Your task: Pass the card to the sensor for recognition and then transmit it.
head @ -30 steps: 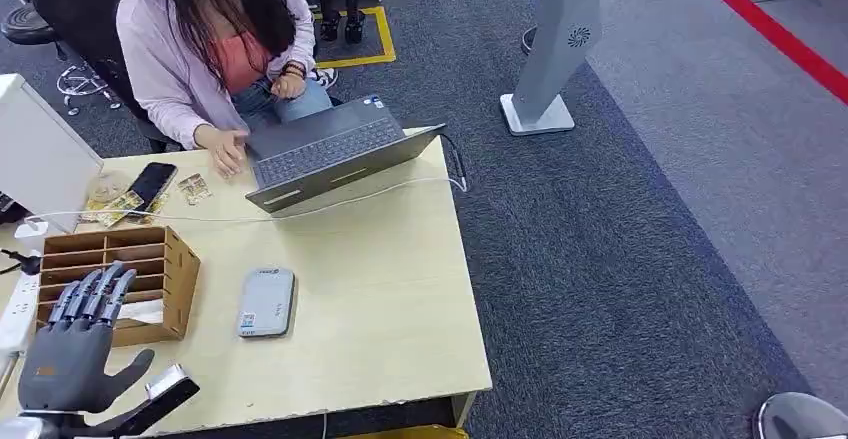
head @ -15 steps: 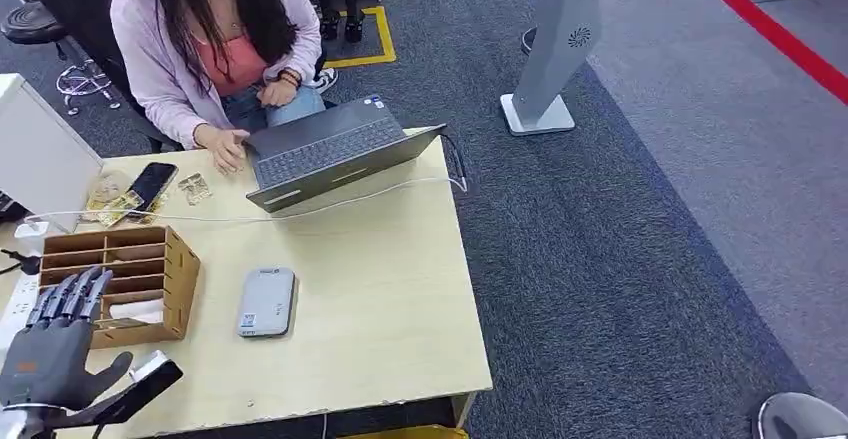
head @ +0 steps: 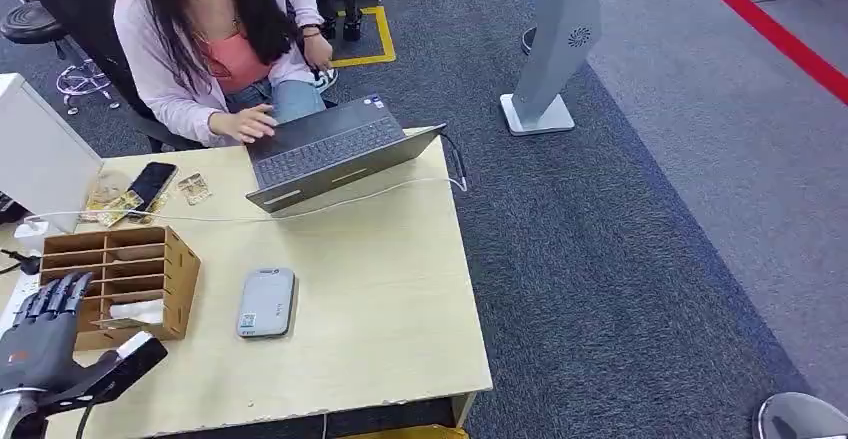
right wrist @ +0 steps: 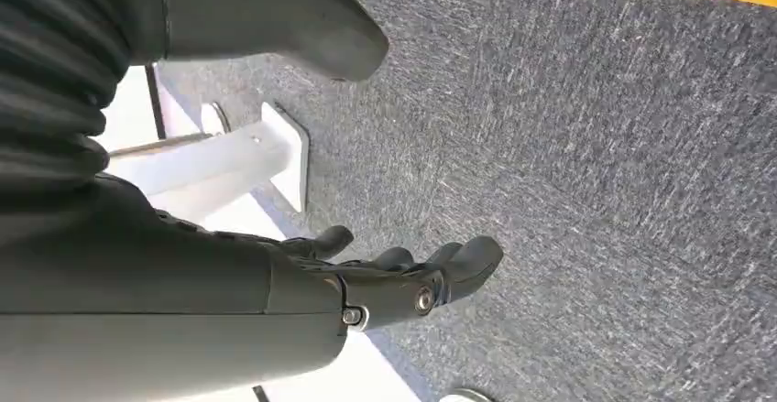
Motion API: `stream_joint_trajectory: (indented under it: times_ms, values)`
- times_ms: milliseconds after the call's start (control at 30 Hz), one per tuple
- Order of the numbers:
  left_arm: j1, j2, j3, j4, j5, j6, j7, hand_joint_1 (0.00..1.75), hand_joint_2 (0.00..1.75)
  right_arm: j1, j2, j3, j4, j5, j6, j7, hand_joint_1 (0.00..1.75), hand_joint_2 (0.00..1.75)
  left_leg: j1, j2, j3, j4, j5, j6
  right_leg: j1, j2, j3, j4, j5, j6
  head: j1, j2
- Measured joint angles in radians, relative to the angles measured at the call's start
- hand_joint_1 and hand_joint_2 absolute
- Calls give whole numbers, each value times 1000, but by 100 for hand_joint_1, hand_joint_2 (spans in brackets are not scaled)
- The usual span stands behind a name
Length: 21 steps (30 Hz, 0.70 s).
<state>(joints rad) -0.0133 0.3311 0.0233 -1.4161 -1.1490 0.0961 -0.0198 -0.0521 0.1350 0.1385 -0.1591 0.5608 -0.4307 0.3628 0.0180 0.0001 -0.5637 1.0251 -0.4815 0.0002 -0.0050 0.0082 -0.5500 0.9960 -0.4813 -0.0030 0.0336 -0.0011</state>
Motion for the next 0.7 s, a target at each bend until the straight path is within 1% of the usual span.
stream_joint_trajectory:
  times_ms: [367,533,700]
  values:
    - [-9,0,3,49,-4,10,-1,0,175,0,0,0,0,4,0,-1,0,175,0,0,0,0,0,0,0,0,0,0,0,0,0,0]
    - [-6,-3,3,48,-10,26,-12,0,175,0,0,0,0,11,-5,2,0,175,0,0,0,0,0,0,0,0,0,0,0,0,0,0]
    - [0,-15,3,26,-16,48,-21,0,175,0,0,0,0,15,-6,1,0,175,0,0,0,0,0,0,0,0,0,0,0,0,0,0]
